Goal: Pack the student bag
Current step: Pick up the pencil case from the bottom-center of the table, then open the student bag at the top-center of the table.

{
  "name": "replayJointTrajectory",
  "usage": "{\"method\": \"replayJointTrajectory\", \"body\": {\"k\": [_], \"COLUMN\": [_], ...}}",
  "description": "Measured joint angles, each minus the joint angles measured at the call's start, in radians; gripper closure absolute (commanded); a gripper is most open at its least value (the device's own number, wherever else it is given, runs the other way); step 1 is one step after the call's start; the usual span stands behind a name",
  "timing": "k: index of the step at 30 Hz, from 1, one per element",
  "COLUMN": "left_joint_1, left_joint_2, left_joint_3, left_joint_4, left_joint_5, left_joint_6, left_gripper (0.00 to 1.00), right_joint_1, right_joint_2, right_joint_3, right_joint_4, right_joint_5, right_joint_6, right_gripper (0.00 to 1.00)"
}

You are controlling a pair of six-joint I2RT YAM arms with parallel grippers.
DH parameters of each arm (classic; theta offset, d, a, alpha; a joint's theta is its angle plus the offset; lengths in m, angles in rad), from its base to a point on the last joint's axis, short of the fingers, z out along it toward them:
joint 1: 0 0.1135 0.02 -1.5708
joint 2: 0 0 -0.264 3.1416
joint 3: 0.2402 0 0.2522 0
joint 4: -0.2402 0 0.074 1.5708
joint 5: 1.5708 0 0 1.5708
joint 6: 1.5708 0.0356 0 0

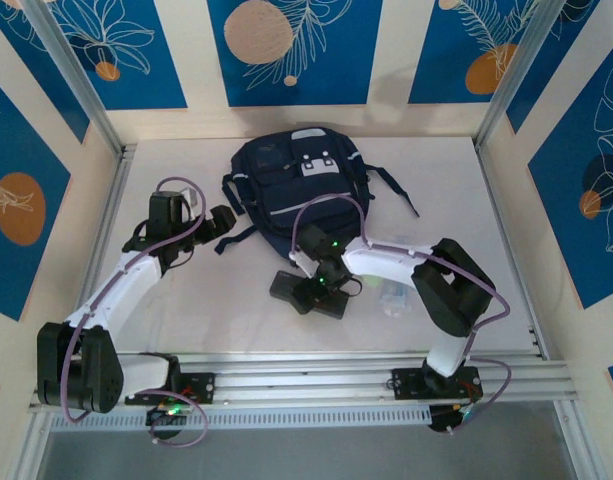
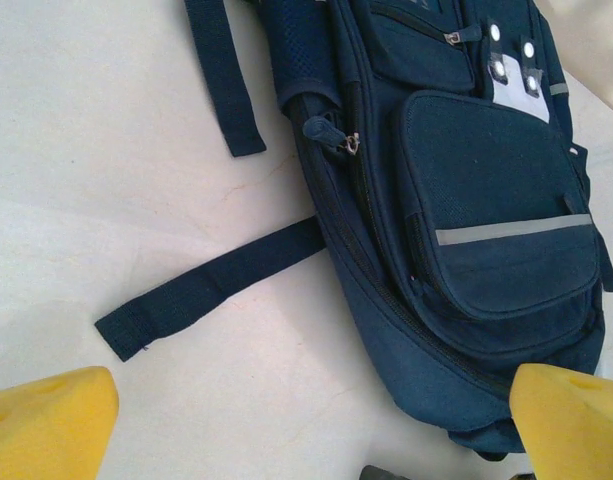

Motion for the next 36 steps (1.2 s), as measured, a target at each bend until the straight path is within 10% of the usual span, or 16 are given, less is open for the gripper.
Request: {"method": "replayJointTrajectory", "body": {"k": [9, 22, 36], "left_joint_1": [0.000, -0.010, -0.248], "left_joint_2": [0.000, 0.031, 0.276], "left_joint_3": [0.000, 0.041, 0.326], "left_joint_4": [0.020, -0.002, -0.031], "left_joint_5": [0.023, 0.049, -0.095], "left_joint_6": [-0.024, 0.037, 0.304], "left_gripper": [0.00, 0.17, 0.23], "right_joint_1": [0.138, 0.130, -0.346], "right_joint_2": [0.017, 0.006, -0.385], "right_joint_3": [0.010, -0.004, -0.080], "right_joint_4": [-0.008, 0.072, 0.142], "right_joint_5": [0.126, 0.123, -0.215], "right_joint_6": [0.071, 0.113, 0.311], "right_gripper": [0.04, 0.44, 0.56]}}
